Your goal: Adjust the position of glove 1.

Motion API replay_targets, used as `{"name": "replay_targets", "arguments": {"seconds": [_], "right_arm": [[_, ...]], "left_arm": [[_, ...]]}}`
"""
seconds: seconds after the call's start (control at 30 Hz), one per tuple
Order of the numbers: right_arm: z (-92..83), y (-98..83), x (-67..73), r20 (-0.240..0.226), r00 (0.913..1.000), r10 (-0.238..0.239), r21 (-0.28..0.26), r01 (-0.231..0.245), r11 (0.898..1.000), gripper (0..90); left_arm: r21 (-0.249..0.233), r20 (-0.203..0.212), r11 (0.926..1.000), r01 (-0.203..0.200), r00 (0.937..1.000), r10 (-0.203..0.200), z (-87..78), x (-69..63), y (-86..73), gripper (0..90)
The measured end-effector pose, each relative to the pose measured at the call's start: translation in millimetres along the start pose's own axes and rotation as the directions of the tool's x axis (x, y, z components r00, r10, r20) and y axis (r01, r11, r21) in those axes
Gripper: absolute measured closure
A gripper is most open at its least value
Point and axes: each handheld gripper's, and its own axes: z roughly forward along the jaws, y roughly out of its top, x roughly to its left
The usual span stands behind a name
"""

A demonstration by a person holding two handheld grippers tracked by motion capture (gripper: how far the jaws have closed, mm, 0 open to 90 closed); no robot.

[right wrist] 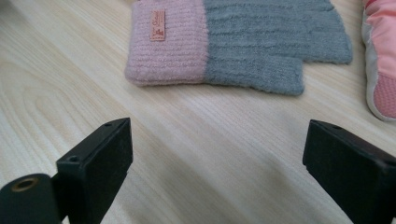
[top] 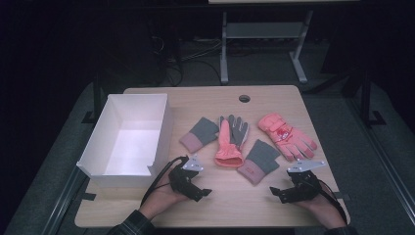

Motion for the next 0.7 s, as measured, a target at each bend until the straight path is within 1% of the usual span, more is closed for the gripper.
{"name": "replay_targets", "arguments": {"seconds": [0.07, 0.13, 0.17, 0.2, 0.23, 0.27, 0.3, 0.33, 0.37, 0.4, 0.43, 0.47, 0.5, 0.53, 0.57, 0.6, 0.63, 0.67, 0.7], "right_arm": [[-1.0, 0.4, 0.7, -0.006, 1.0, 0.007, -0.003, -0.007, 1.0, 8.2], [-0.9, 0.9, 0.0, -0.01, 1.0, 0.002, -0.011, -0.002, 1.0, 8.3], [-1.4, 1.8, 0.4, -0.02, 0.9997, 0.011, -0.014, -0.011, 1.0, 8.7], [-1.6, 2.0, 0.7, -0.021, 0.9996, 0.017, -0.013, -0.017, 1.0, 10.4], [-1.9, 2.2, 0.3, -0.027, 0.9995, 0.018, -0.013, -0.018, 1.0, 13.4], [-2.1, 2.3, -0.1, -0.027, 0.9995, 0.019, -0.025, -0.019, 1.0, 14.1], [-2.1, 2.3, -0.1, -0.027, 0.9995, 0.019, -0.025, -0.019, 1.0, 14.1], [-3.5, 4.0, -1.1, -0.038, 0.9988, 0.03, -0.029, -0.031, 0.999, 21.7], [-3.9, 5.7, -1.4, -0.038, 0.9987, 0.033, -0.036, -0.035, 0.999, 26.0], [-4.2, 7.5, -1.8, -0.044, 0.9985, 0.033, -0.04, -0.035, 0.999, 31.5], [-3.8, 9.8, -2.2, -0.048, 0.9984, 0.029, -0.048, -0.032, 0.998, 35.6], [-3.1, 12.3, -3.1, -0.052, 0.9984, 0.021, -0.047, -0.023, 0.999, 40.8], [-2.0, 14.7, -3.4, -0.068, 0.9974, 0.025, -0.048, -0.029, 0.998, 48.1], [-1.0, 17.0, -4.6, -0.078, 0.9969, 0.013, -0.049, -0.017, 0.999, 53.4], [-1.0, 17.0, -4.6, -0.078, 0.9969, 0.013, -0.049, -0.017, 0.999, 53.4], [2.2, 22.5, -6.1, -0.079, 0.9967, 0.02, -0.038, -0.023, 0.999, 63.2], [2.2, 22.5, -6.1, -0.079, 0.9967, 0.02, -0.038, -0.023, 0.999, 63.2], [3.7, 25.4, -6.7, -0.081, 0.9965, 0.021, -0.036, -0.024, 0.999, 67.6], [6.1, 30.6, -7.6, -0.087, 0.9962, 0.01, -0.054, -0.014, 0.998, 77.5]], "left_arm": [[-0.002, 0.004, 1.0, 0.007, 1.0, -0.007, 0.8, -0.7, 0.3, 13.8], [0.0, 0.005, 1.0, 0.008, 1.0, -0.008, 1.1, -1.1, 0.5, 13.8], [-0.003, 0.003, 1.0, 0.005, 1.0, -0.005, 1.2, -1.8, 0.9, 13.8], [-0.003, 0.003, 1.0, 0.005, 1.0, -0.005, 1.2, -1.8, 0.9, 13.9], [-0.015, 0.003, 0.9997, 0.021, 0.9998, -0.02, 1.6, -2.3, 1.0, 13.9], [-0.02, 0.006, 0.9995, 0.026, 0.9996, -0.026, 1.6, -2.1, 0.9, 13.9], [-0.02, 0.006, 0.9995, 0.026, 0.9996, -0.026, 1.6, -2.1, 0.9, 13.9], [-0.007, -0.001, 0.9998, 0.017, 0.9999, -0.017, 0.1, -0.6, 0.3, 13.9], [-0.009, 0.001, 0.9998, 0.02, 0.9998, -0.02, 0.1, -0.8, -0.2, 13.9], [-0.005, -0.002, 0.9999, 0.011, 0.9999, -0.011, -0.7, -0.7, -0.5, 13.9], [-0.01, -0.007, 0.9998, 0.017, 0.9998, -0.017, -0.9, -1.4, -0.5, 13.9], [-0.005, -0.015, 0.9999, 0.012, 0.9998, -0.012, -1.8, -0.9, -0.1, 13.8], [-0.005, -0.015, 0.9999, 0.012, 0.9998, -0.012, -1.8, -0.9, -0.1, 13.7], [-0.026, -0.02, 0.9995, 0.019, 0.9996, -0.019, -2.9, -1.3, 0.7, 13.5], [-0.026, -0.02, 0.9995, 0.019, 0.9996, -0.019, -2.9, -1.3, 0.7, 13.5], [-0.045, -0.028, 0.9983, 0.036, 0.9989, -0.038, -3.9, -1.4, 0.2, 13.2], [-0.045, -0.028, 0.9983, 0.036, 0.9989, -0.038, -3.9, -1.4, 0.2, 13.1], [-0.044, -0.031, 0.9983, 0.039, 0.9987, -0.041, -4.7, -0.4, -0.3, 13.1], [-0.031, -0.03, 0.9989, 0.035, 0.9989, -0.036, -4.8, 0.0, 0.2, 13.0]]}}
